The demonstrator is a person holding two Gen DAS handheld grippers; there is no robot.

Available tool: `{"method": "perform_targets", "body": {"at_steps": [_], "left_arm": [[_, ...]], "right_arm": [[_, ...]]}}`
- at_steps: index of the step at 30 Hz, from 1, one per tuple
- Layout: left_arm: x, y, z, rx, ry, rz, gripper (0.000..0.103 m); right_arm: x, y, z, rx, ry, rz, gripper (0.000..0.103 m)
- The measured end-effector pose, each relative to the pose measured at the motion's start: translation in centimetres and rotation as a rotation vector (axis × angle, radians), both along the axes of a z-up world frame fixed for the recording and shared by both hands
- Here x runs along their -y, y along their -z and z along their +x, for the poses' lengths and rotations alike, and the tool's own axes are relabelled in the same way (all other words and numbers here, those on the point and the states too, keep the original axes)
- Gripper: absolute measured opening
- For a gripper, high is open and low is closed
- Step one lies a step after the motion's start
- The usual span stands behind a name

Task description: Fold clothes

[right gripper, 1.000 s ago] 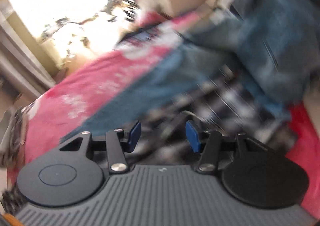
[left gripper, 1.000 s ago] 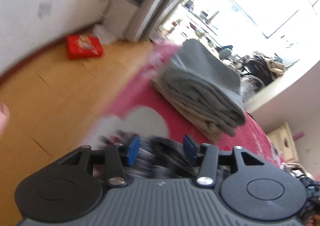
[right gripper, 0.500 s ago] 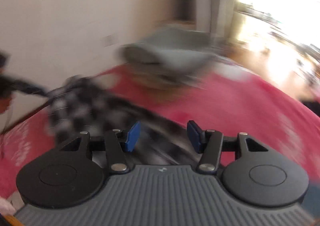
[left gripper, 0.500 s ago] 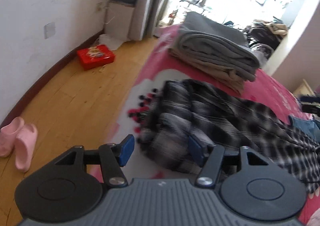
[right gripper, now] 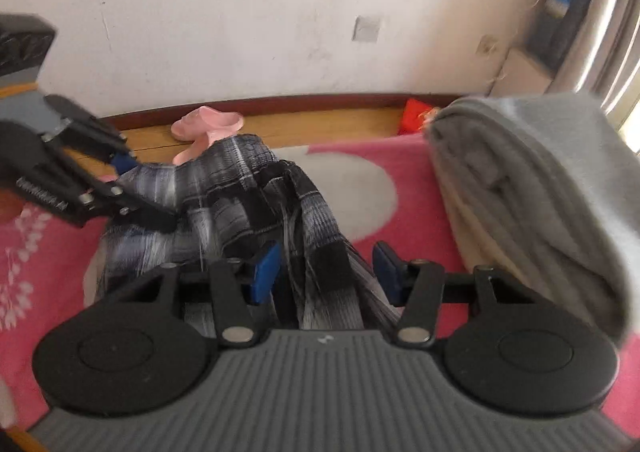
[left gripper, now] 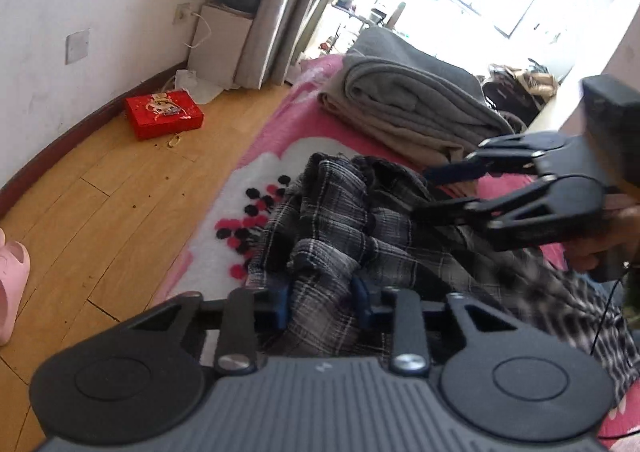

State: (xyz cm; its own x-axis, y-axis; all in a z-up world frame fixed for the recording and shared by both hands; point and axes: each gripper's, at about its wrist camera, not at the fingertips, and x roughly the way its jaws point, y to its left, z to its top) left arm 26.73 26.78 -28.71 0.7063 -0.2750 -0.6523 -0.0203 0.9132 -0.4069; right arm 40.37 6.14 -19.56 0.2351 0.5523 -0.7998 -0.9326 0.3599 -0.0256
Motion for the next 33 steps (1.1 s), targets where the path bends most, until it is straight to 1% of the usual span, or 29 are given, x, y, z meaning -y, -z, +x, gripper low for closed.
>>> {"method": "perform_targets", "body": {"at_steps": [1, 2, 3, 6, 10, 13, 14, 16, 17, 18, 19, 20, 21, 22, 23, 24, 27, 29, 30, 31, 32, 33], "left_arm": [[-0.1, 0.0, -0.3, 0.009, -0.009, -0.008, 0.016], [-0.2, -0.2, -0.6, 0.022, -0.012, -0.009, 0.014], [-0.2, -0.4, -0.9, 0.032, -0.015, -0.009, 0.012], [-0.2, -1.0, -1.9, 0.043, -0.014, 0.002, 0.010], [-0.3, -1.3, -2.1, 0.031, 0.006, 0.023, 0.010], [-0.5, -0.6, -1.4, 0.006, 0.017, 0.040, 0.011], [-0.7, -0.3, -1.1, -0.007, 0.022, 0.036, 0.013], [-1.3, -0.2, -0.8, -0.027, 0.027, 0.023, 0.025], [-1.6, -0.2, -0.7, -0.034, 0.028, 0.014, 0.027], [-1.9, -0.5, -0.7, -0.035, 0.022, 0.012, 0.032], [-2.1, -0.9, -0.8, -0.035, 0.015, 0.012, 0.038], [-2.3, -1.2, -0.8, -0.029, 0.006, 0.022, 0.040], [-2.3, -1.7, -0.7, -0.020, -0.001, 0.030, 0.041], [-2.4, -2.1, -0.6, -0.011, -0.006, 0.037, 0.041], [-2.5, -2.6, -0.5, -0.002, -0.012, 0.043, 0.041], [-2.4, -3.1, -0.1, 0.013, -0.012, 0.038, 0.041], [-1.3, -4.2, 1.4, 0.046, 0.017, 0.014, 0.041], [0.3, -4.1, 2.9, 0.039, 0.044, 0.029, 0.041], [1.1, -3.9, 3.7, 0.032, 0.055, 0.046, 0.041], [1.9, -3.5, 4.5, 0.018, 0.059, 0.065, 0.041], [2.4, -3.1, 5.2, 0.007, 0.058, 0.071, 0.041], [2.9, -2.7, 5.8, -0.003, 0.057, 0.074, 0.041]], "right_arm": [[-0.1, 0.3, 0.2, -0.020, -0.003, 0.003, 0.012], [-0.2, 0.5, 0.3, -0.037, -0.007, 0.007, 0.008], [-0.2, 0.7, 0.4, -0.054, -0.011, 0.011, 0.006], [0.6, -0.6, -0.3, -0.037, -0.030, 0.066, 0.005], [0.7, -1.6, -0.8, -0.037, -0.044, 0.099, 0.005], [0.3, -0.3, 0.2, -0.070, -0.025, 0.090, 0.005], [0.2, 0.4, 0.7, -0.096, -0.012, 0.089, 0.005], [-0.1, 1.7, 1.6, -0.150, 0.016, 0.086, 0.011], [-0.2, 2.3, 2.1, -0.178, 0.029, 0.085, 0.014], [0.1, 2.2, 2.6, -0.208, 0.053, 0.103, 0.019], [0.5, 2.0, 3.1, -0.240, 0.079, 0.126, 0.027], [0.8, 1.7, 3.6, -0.271, 0.106, 0.149, 0.032], [1.5, 1.2, 3.9, -0.292, 0.128, 0.176, 0.042], [2.5, 0.2, 4.1, -0.293, 0.144, 0.210, 0.049], [3.6, -0.7, 4.1, -0.290, 0.158, 0.245, 0.053], [4.9, -1.7, 3.9, -0.267, 0.182, 0.264, 0.057], [9.1, -4.5, 2.9, -0.184, 0.260, 0.311, 0.059], [11.7, -5.4, 1.0, -0.097, 0.301, 0.294, 0.058], [12.5, -5.5, 0.1, -0.067, 0.309, 0.271, 0.056], [13.3, -5.2, -0.7, -0.038, 0.317, 0.230, 0.053], [14.0, -4.8, -1.8, -0.010, 0.326, 0.177, 0.049], [14.7, -4.2, -2.6, 0.008, 0.332, 0.124, 0.044]]}}
